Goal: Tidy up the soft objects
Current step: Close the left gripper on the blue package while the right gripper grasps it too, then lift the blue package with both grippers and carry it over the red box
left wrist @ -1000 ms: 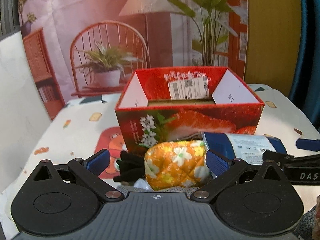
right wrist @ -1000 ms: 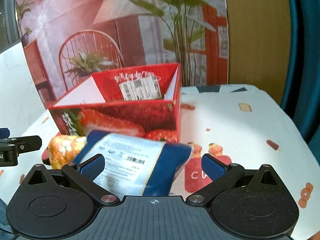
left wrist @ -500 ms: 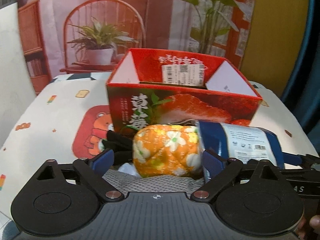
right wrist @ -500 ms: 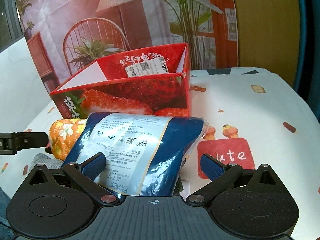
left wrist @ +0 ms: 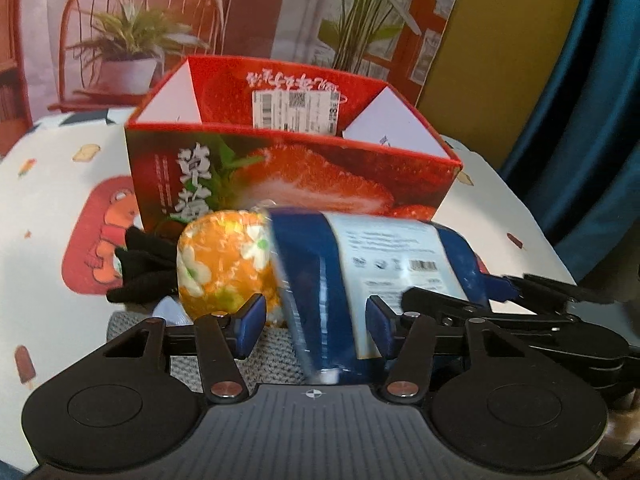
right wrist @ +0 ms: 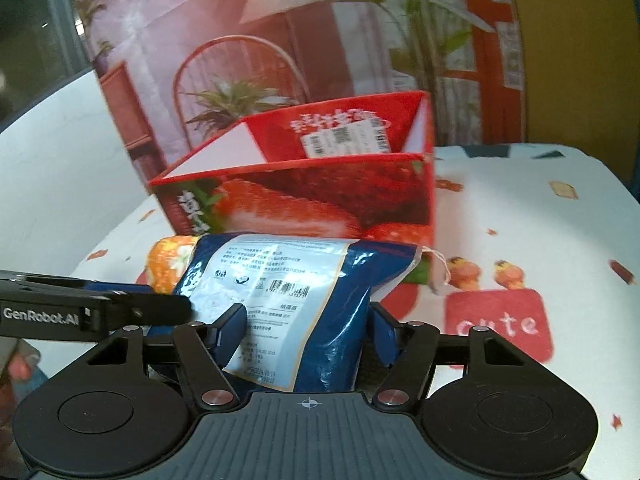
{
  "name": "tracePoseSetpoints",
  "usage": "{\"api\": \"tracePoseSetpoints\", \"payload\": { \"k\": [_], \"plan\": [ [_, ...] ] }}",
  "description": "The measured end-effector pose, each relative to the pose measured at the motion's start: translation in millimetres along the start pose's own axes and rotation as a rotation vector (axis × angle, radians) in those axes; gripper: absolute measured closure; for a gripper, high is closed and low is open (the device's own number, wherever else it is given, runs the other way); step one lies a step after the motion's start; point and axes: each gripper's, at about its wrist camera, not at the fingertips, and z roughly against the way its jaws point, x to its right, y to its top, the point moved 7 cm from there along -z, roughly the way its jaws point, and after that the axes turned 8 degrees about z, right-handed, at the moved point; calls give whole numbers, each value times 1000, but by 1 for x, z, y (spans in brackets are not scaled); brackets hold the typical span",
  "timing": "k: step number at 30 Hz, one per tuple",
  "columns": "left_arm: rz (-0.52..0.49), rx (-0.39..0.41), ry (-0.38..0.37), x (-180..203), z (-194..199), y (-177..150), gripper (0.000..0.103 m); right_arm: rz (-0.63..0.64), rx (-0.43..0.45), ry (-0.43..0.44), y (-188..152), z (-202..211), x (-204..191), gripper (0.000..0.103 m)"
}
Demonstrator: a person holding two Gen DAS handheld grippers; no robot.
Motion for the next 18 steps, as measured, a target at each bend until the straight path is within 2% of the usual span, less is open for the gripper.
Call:
{"api": "tracePoseSetpoints", "payload": {
  "k": [7, 12, 18],
  "plan": [
    [67, -14, -26, -12, -3, -7, 45, 29, 5, 41, 3, -15, -6, 43],
    [70, -21, -30, -13, -3, -9, 45, 13, 1, 42, 0, -8, -4, 44],
    [77, -15, -36, -16, -6, -11, 45, -27, -3, 59, -5, 1, 0, 51]
  ]
}}
